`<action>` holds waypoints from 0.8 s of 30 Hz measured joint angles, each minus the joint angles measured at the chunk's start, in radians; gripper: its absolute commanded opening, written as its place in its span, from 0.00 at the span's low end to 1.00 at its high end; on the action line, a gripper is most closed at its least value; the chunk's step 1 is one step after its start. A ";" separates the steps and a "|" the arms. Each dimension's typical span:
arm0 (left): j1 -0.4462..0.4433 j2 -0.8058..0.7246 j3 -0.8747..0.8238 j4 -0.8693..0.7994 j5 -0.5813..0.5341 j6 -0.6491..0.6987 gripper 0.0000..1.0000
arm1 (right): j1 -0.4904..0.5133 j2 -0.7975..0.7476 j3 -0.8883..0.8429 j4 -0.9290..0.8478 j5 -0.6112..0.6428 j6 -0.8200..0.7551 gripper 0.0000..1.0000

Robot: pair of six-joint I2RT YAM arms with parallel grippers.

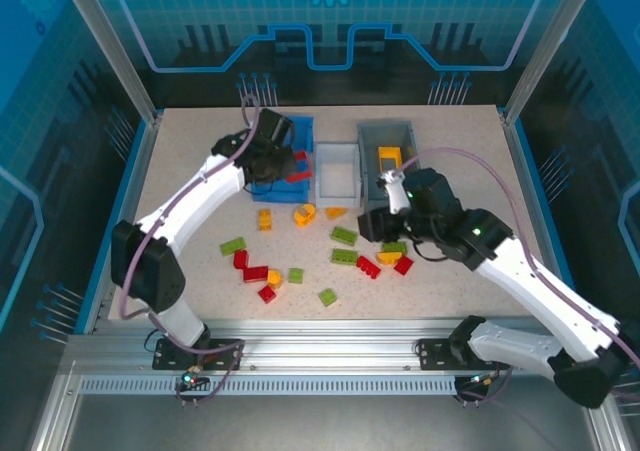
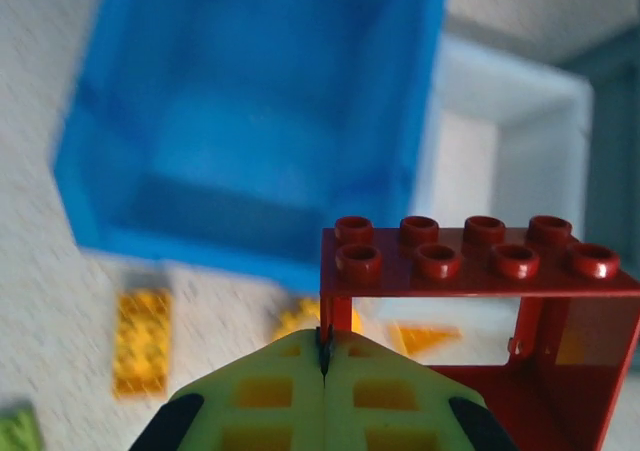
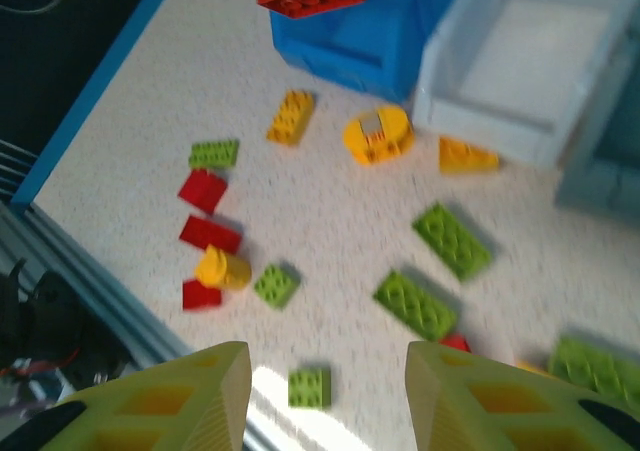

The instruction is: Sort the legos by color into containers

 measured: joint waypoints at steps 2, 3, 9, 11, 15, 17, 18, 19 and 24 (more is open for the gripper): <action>0.043 0.074 0.065 0.006 -0.014 0.053 0.00 | 0.014 0.063 0.020 0.088 0.042 -0.008 0.47; 0.062 0.121 0.105 0.008 -0.021 0.078 0.00 | 0.023 0.098 0.036 0.127 0.065 -0.011 0.47; 0.129 0.381 0.324 0.004 -0.044 0.170 0.00 | 0.050 0.290 0.146 0.296 0.179 -0.017 0.47; 0.143 0.445 0.385 -0.004 -0.045 0.187 0.00 | 0.050 0.336 0.180 0.317 0.199 -0.016 0.47; 0.159 0.541 0.485 -0.020 -0.047 0.212 0.00 | 0.050 0.369 0.198 0.338 0.216 -0.013 0.47; 0.159 0.579 0.530 -0.029 -0.047 0.217 0.00 | 0.050 0.373 0.198 0.337 0.217 -0.010 0.47; 0.159 0.597 0.550 -0.033 -0.046 0.217 0.01 | 0.050 0.375 0.198 0.336 0.217 -0.006 0.47; 0.159 0.615 0.569 -0.040 -0.044 0.217 0.07 | 0.050 0.377 0.198 0.333 0.217 -0.002 0.47; 0.160 0.645 0.587 -0.072 -0.032 0.216 0.28 | 0.047 0.380 0.198 0.302 0.218 0.027 0.48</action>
